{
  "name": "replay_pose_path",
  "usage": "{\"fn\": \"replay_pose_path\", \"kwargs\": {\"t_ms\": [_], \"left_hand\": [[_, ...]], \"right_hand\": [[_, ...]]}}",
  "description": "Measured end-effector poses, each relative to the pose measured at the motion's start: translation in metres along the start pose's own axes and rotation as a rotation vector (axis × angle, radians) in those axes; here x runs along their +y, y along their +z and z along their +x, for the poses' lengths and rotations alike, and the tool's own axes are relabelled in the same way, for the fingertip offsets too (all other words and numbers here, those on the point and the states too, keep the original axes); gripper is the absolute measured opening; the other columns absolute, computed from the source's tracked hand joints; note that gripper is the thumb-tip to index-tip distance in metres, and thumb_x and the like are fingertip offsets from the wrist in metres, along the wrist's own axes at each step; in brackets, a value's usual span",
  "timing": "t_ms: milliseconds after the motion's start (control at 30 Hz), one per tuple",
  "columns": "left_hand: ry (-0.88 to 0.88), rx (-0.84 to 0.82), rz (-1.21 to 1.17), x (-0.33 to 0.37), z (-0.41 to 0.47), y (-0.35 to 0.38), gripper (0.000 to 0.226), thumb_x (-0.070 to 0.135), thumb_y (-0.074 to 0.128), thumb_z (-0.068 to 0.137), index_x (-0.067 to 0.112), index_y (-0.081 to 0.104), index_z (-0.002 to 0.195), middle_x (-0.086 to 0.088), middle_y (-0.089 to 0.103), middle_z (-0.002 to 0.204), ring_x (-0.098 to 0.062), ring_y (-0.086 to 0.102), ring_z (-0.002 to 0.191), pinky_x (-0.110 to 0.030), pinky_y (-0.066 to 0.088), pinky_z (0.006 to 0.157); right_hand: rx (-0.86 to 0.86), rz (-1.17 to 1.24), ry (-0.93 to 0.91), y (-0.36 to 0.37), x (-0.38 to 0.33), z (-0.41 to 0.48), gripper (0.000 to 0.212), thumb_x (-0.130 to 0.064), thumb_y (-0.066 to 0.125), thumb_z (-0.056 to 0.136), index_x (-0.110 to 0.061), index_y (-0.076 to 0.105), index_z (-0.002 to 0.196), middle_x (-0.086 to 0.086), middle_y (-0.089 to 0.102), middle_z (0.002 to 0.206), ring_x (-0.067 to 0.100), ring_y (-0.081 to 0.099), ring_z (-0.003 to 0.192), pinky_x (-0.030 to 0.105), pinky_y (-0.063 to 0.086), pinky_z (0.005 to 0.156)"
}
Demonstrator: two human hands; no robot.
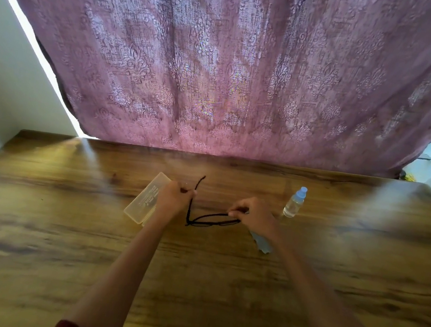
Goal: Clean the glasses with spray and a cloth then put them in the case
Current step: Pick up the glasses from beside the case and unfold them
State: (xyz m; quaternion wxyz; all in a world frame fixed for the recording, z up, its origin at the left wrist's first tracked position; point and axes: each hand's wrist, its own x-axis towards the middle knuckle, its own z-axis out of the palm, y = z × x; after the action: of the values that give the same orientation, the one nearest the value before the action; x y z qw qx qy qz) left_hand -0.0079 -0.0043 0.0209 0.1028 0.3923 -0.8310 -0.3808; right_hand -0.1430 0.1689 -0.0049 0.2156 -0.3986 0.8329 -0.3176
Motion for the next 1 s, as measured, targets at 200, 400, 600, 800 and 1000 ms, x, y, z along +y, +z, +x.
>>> {"fn": "replay_pose_path", "kwargs": {"t_ms": [200,400,600,800,1000], "left_hand": [[-0.102,0.058,-0.173,-0.002,0.004,-0.001,0.028,0.023,0.066,0.088,0.007,0.06,0.11,-0.015,0.07,0.09,-0.028,0.066,0.083,-0.039,0.053,0.079],[-0.023,0.023,-0.282,-0.004,0.001,0.001,0.021,0.016,0.062,0.091,0.016,0.057,0.111,-0.006,0.064,0.075,-0.006,0.056,0.047,-0.012,0.041,0.042],[0.203,0.003,-0.086,-0.008,-0.011,-0.007,0.023,0.018,0.051,0.097,0.009,0.068,0.11,-0.005,0.065,0.087,-0.011,0.061,0.07,-0.01,0.047,0.062],[0.603,0.131,0.287,-0.018,-0.036,-0.003,0.024,0.011,0.059,0.091,0.014,0.066,0.114,-0.008,0.054,0.117,-0.025,0.058,0.091,-0.033,0.052,0.07],[0.902,0.267,0.367,-0.007,-0.053,-0.007,0.021,0.01,0.076,0.078,0.012,0.073,0.098,-0.002,0.069,0.097,-0.021,0.065,0.085,-0.033,0.056,0.066]], "right_hand": [[0.116,-0.014,0.074,0.0,0.001,-0.004,0.015,-0.021,0.064,0.09,-0.015,0.073,0.1,-0.005,0.069,0.092,-0.001,0.056,0.078,0.013,0.04,0.069],[0.366,0.026,0.112,-0.004,-0.006,-0.004,0.013,-0.017,0.063,0.089,-0.01,0.074,0.09,-0.004,0.067,0.079,-0.008,0.05,0.064,-0.001,0.037,0.054],[0.468,0.12,0.207,-0.014,-0.009,0.0,0.012,-0.013,0.065,0.087,-0.006,0.075,0.089,0.003,0.071,0.081,-0.003,0.054,0.062,0.005,0.037,0.052],[0.456,0.167,0.3,-0.021,-0.016,0.004,0.012,-0.01,0.064,0.087,-0.005,0.075,0.086,0.001,0.069,0.076,0.004,0.058,0.064,0.013,0.04,0.056],[0.44,0.185,0.344,-0.027,-0.022,0.006,0.015,-0.006,0.062,0.085,0.004,0.073,0.081,0.017,0.072,0.081,0.024,0.066,0.071,0.033,0.055,0.063]]}}
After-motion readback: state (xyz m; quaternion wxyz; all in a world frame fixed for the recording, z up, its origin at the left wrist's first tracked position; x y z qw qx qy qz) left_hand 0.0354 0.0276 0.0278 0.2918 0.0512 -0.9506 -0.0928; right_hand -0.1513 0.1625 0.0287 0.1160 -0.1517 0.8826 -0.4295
